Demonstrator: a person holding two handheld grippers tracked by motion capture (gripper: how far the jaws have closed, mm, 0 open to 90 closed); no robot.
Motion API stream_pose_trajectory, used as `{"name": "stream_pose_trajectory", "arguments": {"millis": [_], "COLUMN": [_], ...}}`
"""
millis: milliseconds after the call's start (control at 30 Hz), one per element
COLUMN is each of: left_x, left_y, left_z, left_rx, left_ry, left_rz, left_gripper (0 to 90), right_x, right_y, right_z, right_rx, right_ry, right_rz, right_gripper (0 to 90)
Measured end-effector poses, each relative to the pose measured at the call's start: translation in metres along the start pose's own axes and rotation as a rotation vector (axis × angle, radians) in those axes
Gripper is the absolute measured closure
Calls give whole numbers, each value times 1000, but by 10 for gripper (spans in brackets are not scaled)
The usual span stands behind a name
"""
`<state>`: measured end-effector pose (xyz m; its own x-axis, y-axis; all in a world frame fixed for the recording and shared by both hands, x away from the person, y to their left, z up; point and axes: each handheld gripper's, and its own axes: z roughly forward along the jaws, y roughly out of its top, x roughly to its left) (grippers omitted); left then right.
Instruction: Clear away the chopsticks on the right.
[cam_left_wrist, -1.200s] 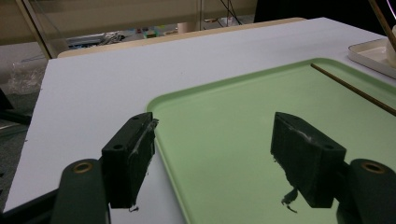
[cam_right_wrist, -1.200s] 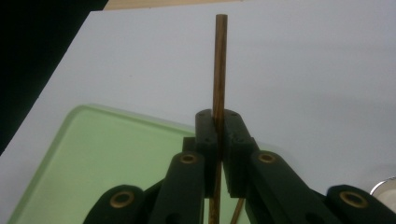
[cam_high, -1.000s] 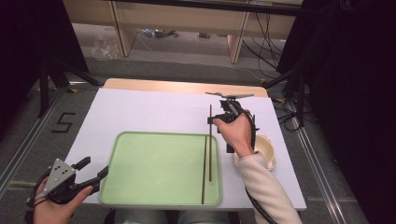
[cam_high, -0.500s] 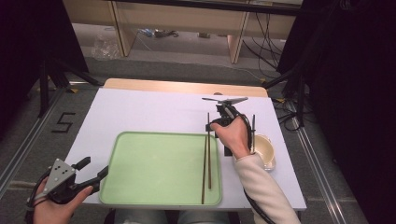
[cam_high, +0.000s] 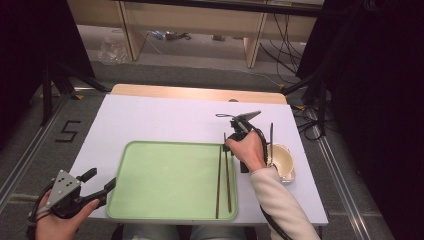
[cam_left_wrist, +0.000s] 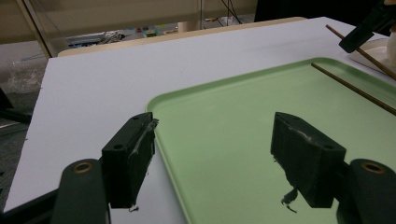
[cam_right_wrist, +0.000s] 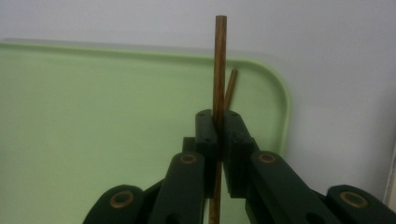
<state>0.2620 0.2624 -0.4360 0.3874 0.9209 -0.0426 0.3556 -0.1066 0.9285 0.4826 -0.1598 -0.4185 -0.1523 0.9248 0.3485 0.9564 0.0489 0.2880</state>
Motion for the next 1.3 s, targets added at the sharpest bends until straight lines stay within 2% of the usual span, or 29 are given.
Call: {"name": "stream_pose_trajectory", "arguments": {"millis": [33, 67, 100, 133, 200, 367, 400, 500, 533, 567, 600, 633, 667, 700, 733, 867, 900, 933, 1033, 1133, 1200, 1267, 1300], "left_x": [0, 0, 0, 0, 0, 0, 0, 0, 0, 0, 0, 0, 0, 1, 0, 0, 0, 0, 0, 0, 0, 0, 0], "left_y": [0, 0, 0, 0, 0, 0, 0, 0, 0, 0, 0, 0, -1, 0, 0, 0, 0, 0, 0, -1, -1, -1, -1], "left_z": [0, 0, 0, 0, 0, 0, 1, 1, 1, 1, 1, 1, 1, 0, 0, 1, 1, 1, 1, 1, 1, 1, 1], "left_rx": [-1, -1, 0, 1, 1, 0, 0, 3, 5, 4, 2, 0, 1, 4, 4, 2, 1, 2, 1, 2, 2, 3, 3], "left_ry": [-1, -1, 0, 0, 0, 0, -2, -2, -1, -1, -1, -3, -2, -2, -2, -2, -2, -2, -2, -3, -3, -4, -4], "left_rz": [1, 1, 0, -1, -1, -2, -3, -2, -2, -2, -3, -4, -3, -2, -2, -3, -3, -3, -3, -3, -3, -2, -2], "left_gripper": [302, 301, 301, 302, 302, 301, 301, 302, 302, 302, 301, 302, 302, 302, 301, 302, 301, 301, 302, 301, 301, 301, 301], "right_x": [-5, -1, -1, 2, -6, -6, -4, -5, -5, -5, -8, -4, -7, -4, -3, -3, -4, -8, -8, -9, -7, -8, -10], "right_y": [0, -2, -2, -1, -2, -4, -4, -4, -5, -5, -5, -6, -6, -6, -6, -6, -6, -7, -7, -7, -7, -8, -8], "right_z": [6, 6, 6, 5, 12, 18, 18, 20, 20, 22, 24, 24, 26, 26, 26, 27, 28, 30, 31, 32, 32, 33, 34], "right_rx": [-2, 36, 36, 67, 30, 58, 99, 102, 114, 110, 101, 115, 101, 119, 124, 126, 123, 94, 97, 98, 108, 107, 107], "right_ry": [-3, -11, -11, -15, -31, -29, -42, -47, -50, -53, -55, -61, -53, -65, -67, -77, -76, -79, -84, -93, -92, -91, -91], "right_rz": [-60, 22, 22, 65, -28, -1, 43, 32, 42, 30, -12, 31, -22, 13, 23, 28, 12, -37, -41, -65, -44, -59, -90], "right_gripper": [869, 869, 869, 868, 869, 864, 860, 856, 855, 853, 852, 851, 850, 849, 849, 847, 845, 844, 843, 842, 840, 839, 837]}}
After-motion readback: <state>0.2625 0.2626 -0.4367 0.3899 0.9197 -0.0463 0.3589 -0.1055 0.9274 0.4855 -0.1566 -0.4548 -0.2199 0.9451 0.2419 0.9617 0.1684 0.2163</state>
